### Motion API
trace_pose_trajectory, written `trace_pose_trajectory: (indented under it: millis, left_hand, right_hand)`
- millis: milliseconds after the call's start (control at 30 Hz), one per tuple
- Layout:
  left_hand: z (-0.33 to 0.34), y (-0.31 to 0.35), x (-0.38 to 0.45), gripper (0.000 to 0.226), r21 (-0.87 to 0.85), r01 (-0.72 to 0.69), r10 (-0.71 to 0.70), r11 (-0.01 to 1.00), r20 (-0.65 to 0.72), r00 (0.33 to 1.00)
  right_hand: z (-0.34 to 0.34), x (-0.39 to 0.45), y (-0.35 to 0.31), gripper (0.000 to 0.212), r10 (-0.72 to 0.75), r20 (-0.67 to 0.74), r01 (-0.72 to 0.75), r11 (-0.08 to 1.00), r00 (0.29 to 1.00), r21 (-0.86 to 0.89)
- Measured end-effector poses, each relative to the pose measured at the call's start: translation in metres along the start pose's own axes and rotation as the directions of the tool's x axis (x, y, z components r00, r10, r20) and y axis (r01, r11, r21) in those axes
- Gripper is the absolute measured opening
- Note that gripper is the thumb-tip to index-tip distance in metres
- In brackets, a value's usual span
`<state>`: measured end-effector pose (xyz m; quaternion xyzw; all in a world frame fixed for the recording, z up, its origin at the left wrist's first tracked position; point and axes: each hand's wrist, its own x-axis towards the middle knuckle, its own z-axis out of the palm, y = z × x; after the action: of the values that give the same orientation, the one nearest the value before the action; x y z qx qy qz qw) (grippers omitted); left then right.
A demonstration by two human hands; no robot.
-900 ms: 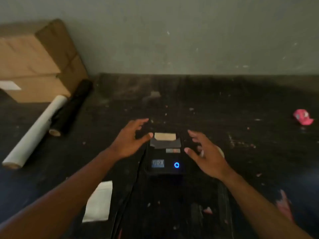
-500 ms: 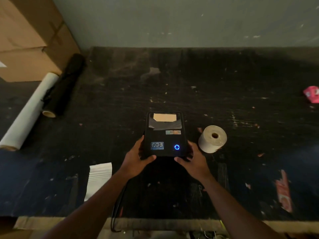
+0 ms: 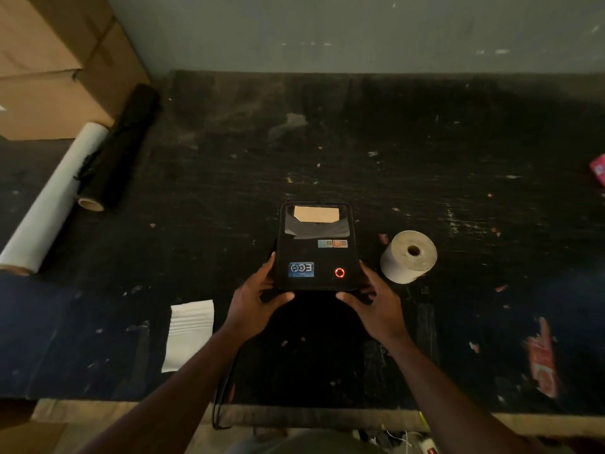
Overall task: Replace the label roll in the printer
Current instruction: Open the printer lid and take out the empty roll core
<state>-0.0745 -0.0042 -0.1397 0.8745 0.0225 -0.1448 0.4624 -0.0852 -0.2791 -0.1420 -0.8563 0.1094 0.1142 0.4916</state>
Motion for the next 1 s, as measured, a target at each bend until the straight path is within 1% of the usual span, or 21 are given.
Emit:
trace_pose_trajectory:
  millis: [100, 200, 300, 400, 533, 633, 767, 900, 1000]
  left_hand:
    - [0.0, 0.001, -0.002, 0.101, -0.014, -0.004, 0.005, 1.0, 0.006, 1.0]
    - [0.001, 0.003, -0.004, 0.099, -0.058, -0.027, 0.026, 0.998, -0.016, 1.0]
    - [-0.006, 0.016, -0.001, 0.099, -0.103, -0.075, 0.066, 0.992, -0.087, 0.994]
    - [-0.019, 0.04, 0.012, 0.093, -0.168, -0.129, 0.101, 0.977, -0.167, 0.981]
    - [-0.037, 0.069, 0.049, 0.087, -0.226, -0.171, 0.105, 0.959, -0.277, 0.955]
    - [-0.048, 0.083, 0.079, 0.085, -0.244, -0.163, 0.092, 0.956, -0.278, 0.956]
    - [-0.057, 0.084, 0.113, 0.084, -0.247, -0.159, 0.087, 0.956, -0.28, 0.956]
    - [-0.061, 0.069, 0.126, 0.088, -0.259, -0.157, 0.093, 0.953, -0.242, 0.966]
    - [-0.053, 0.048, 0.127, 0.08, -0.237, -0.123, 0.073, 0.964, -0.208, 0.975]
  right_hand:
    - [0.002, -0.001, -0.002, 0.094, -0.012, -0.001, 0.012, 1.0, 1.0, 0.018]
    - [0.001, -0.002, -0.01, 0.093, -0.032, -0.039, 0.033, 0.999, 0.999, 0.022]
    - [-0.007, 0.004, -0.028, 0.09, -0.093, -0.102, 0.097, 0.995, 0.99, 0.037]
    - [-0.021, 0.022, -0.056, 0.086, -0.147, -0.163, 0.157, 0.986, 0.976, 0.049]
    - [-0.035, 0.061, -0.089, 0.073, -0.183, -0.252, 0.207, 0.976, 0.95, 0.07]
    - [-0.042, 0.089, -0.105, 0.063, -0.198, -0.27, 0.229, 0.969, 0.942, 0.089]
    - [-0.047, 0.119, -0.116, 0.053, -0.195, -0.285, 0.234, 0.966, 0.938, 0.11]
    - [-0.048, 0.134, -0.11, 0.052, -0.183, -0.289, 0.23, 0.964, 0.94, 0.136]
    - [-0.048, 0.138, -0.091, 0.053, -0.17, -0.242, 0.205, 0.97, 0.955, 0.128]
